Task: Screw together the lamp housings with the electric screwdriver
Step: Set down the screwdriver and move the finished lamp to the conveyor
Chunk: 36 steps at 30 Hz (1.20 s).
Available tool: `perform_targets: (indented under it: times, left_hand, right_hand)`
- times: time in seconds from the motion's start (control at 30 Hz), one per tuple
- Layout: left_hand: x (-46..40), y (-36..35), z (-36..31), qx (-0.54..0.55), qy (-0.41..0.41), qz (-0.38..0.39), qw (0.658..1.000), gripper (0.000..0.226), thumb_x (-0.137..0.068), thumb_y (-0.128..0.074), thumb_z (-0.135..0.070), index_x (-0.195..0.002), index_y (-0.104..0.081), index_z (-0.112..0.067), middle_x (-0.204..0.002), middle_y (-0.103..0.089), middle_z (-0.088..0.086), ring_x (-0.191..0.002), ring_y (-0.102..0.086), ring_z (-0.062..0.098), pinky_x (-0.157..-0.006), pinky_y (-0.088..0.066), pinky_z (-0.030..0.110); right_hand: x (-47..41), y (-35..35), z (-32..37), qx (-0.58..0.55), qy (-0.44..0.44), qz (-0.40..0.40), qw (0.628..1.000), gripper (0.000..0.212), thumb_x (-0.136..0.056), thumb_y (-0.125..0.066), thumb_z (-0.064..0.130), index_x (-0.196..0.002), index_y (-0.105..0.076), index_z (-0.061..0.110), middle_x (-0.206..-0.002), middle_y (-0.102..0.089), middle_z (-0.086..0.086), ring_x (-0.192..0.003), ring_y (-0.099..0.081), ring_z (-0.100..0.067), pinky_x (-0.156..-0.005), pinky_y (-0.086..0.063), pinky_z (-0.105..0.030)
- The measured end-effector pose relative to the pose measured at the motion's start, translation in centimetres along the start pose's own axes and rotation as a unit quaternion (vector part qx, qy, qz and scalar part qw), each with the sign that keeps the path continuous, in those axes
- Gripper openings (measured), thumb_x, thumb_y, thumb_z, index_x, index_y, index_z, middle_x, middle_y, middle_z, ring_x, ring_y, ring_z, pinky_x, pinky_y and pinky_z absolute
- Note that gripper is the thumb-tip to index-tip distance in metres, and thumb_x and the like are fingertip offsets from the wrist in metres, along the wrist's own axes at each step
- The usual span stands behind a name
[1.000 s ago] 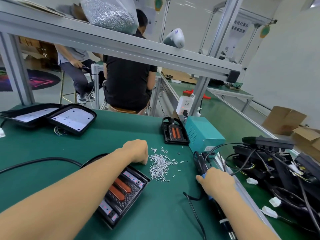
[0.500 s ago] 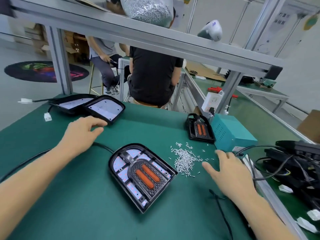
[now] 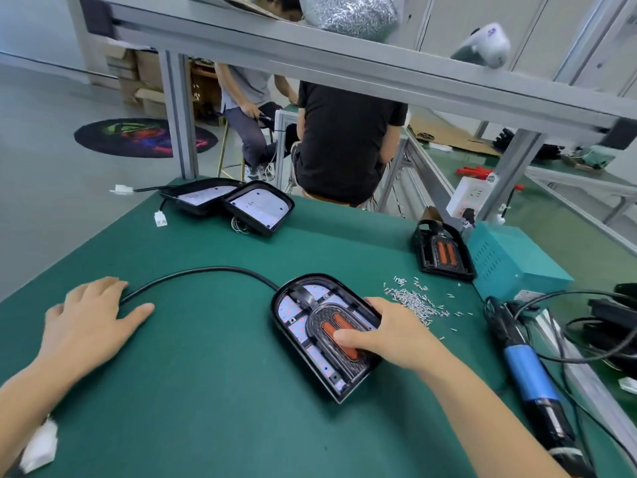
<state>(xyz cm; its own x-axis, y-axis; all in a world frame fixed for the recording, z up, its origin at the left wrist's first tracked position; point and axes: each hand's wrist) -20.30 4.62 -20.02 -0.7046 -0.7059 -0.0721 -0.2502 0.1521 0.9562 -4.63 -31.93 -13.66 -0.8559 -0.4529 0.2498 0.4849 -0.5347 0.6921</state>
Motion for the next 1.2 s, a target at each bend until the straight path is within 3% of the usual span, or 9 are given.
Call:
perform_targets:
  times: [0.13, 0.23, 0.33, 0.5, 0.63, 0.8, 0.97, 1.1, 1.2]
  left_hand:
    - [0.0, -0.3, 0.2, 0.034, -0.022, -0.047, 0.998, 0.018, -0.088, -0.060, -0.013, -0.104, -0.067, -0.012, -0.117, -0.063, 0.012, -0.115, -0.050, 0.039, -0.094, -0.040, 0.055]
    - [0.3, 0.0, -0.8, 0.057, -0.007, -0.073, 0.996, 0.012, -0.085, -0.061, -0.005, -0.093, -0.066, -0.010, -0.104, -0.063, 0.015, -0.100, -0.054, 0.041, -0.083, -0.047, 0.053]
    - [0.1, -0.1, -1.2, 0.046, 0.002, -0.053, 0.998, 0.025, -0.088, -0.060, -0.017, -0.111, -0.059, -0.007, -0.105, -0.060, 0.015, -0.096, -0.058, 0.038, -0.078, -0.051, 0.048]
    - [-0.2, 0.3, -2.0, 0.044, -0.009, -0.061, 0.997, 0.012, -0.091, -0.049, -0.008, -0.093, -0.061, -0.008, -0.094, -0.055, 0.011, -0.083, -0.055, 0.035, -0.071, -0.049, 0.041]
    - [0.0, 1.1, -3.8, 0.113, -0.034, -0.134, 0.984, 0.016, -0.092, -0.043, -0.001, -0.103, -0.053, -0.008, -0.088, -0.062, 0.009, -0.073, -0.055, 0.034, -0.064, -0.043, 0.037]
    - [-1.2, 3.2, -7.7, 0.178, -0.123, -0.168, 0.962, 0.035, -0.093, -0.044, 0.003, -0.121, -0.062, -0.009, -0.104, -0.063, 0.014, -0.095, -0.057, 0.038, -0.082, -0.043, 0.043]
    - [-1.9, 4.1, -11.1, 0.312, -0.175, -0.181, 0.916, 0.036, -0.091, -0.042, 0.011, -0.106, -0.068, -0.009, -0.101, -0.063, 0.009, -0.096, -0.060, 0.025, -0.085, -0.043, 0.038]
    - [-2.8, 4.9, -12.5, 0.278, -0.285, -0.222, 0.890, 0.040, -0.081, -0.045, 0.023, -0.088, -0.072, -0.006, -0.086, -0.062, 0.009, -0.085, -0.053, 0.023, -0.078, -0.036, 0.032]
    - [-3.1, 5.2, -13.1, 0.253, -0.327, -0.224, 0.883, 0.037, -0.067, -0.037, 0.017, -0.061, -0.063, -0.009, -0.073, -0.058, -0.001, -0.080, -0.045, 0.003, -0.080, -0.030, 0.034]
  right_hand:
    - [-0.3, -0.1, -0.4, -0.057, -0.011, -0.003, 0.998, 0.047, -0.057, -0.091, 0.045, -0.091, -0.067, 0.024, -0.082, -0.073, 0.015, -0.076, -0.067, 0.000, -0.066, -0.046, -0.018]
    - [-0.2, -0.2, -0.5, -0.082, -0.014, 0.000, 0.997, 0.048, -0.054, -0.091, 0.046, -0.089, -0.069, 0.021, -0.078, -0.074, 0.015, -0.070, -0.067, 0.001, -0.062, -0.046, -0.017]
    - [0.0, -0.3, -0.6, -0.100, -0.019, -0.005, 0.995, 0.048, -0.054, -0.091, 0.045, -0.087, -0.070, 0.018, -0.079, -0.075, 0.008, -0.072, -0.068, -0.007, -0.070, -0.052, -0.026]
    - [0.1, -0.7, -0.7, -0.141, -0.044, -0.019, 0.989, 0.045, -0.057, -0.092, 0.039, -0.088, -0.070, 0.015, -0.079, -0.075, 0.002, -0.068, -0.065, -0.012, -0.058, -0.049, -0.023]
    - [0.3, -0.9, -1.1, -0.175, -0.033, -0.029, 0.984, 0.049, -0.054, -0.094, 0.034, -0.091, -0.072, 0.013, -0.082, -0.076, 0.004, -0.079, -0.071, -0.014, -0.073, -0.053, -0.025]
    - [0.8, -1.2, -1.7, -0.218, -0.009, -0.033, 0.975, 0.049, -0.056, -0.095, 0.026, -0.096, -0.071, 0.011, -0.085, -0.077, 0.002, -0.081, -0.073, -0.016, -0.075, -0.053, -0.027]
    - [1.4, -1.4, -2.2, -0.283, 0.020, -0.051, 0.958, 0.044, -0.063, -0.091, 0.011, -0.101, -0.068, 0.009, -0.090, -0.077, -0.001, -0.082, -0.074, -0.017, -0.068, -0.054, -0.020]
    - [1.3, -1.2, -2.3, -0.296, 0.048, -0.072, 0.951, 0.048, -0.064, -0.090, 0.008, -0.105, -0.066, 0.008, -0.091, -0.076, -0.001, -0.081, -0.073, -0.014, -0.068, -0.052, -0.019]
    - [0.8, -0.9, -2.0, -0.288, 0.069, -0.081, 0.952, 0.047, -0.064, -0.090, 0.009, -0.105, -0.065, 0.010, -0.091, -0.076, 0.002, -0.079, -0.071, -0.008, -0.067, -0.050, -0.015]
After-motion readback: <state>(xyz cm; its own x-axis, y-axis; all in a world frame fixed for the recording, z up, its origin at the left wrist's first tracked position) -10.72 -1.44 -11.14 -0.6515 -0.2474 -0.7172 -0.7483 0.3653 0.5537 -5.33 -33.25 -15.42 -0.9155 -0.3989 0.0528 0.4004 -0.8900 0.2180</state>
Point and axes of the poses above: each hand's wrist, its own x-axis away from the middle knuckle, its own y-axis out of the back of the hand, z = x × y
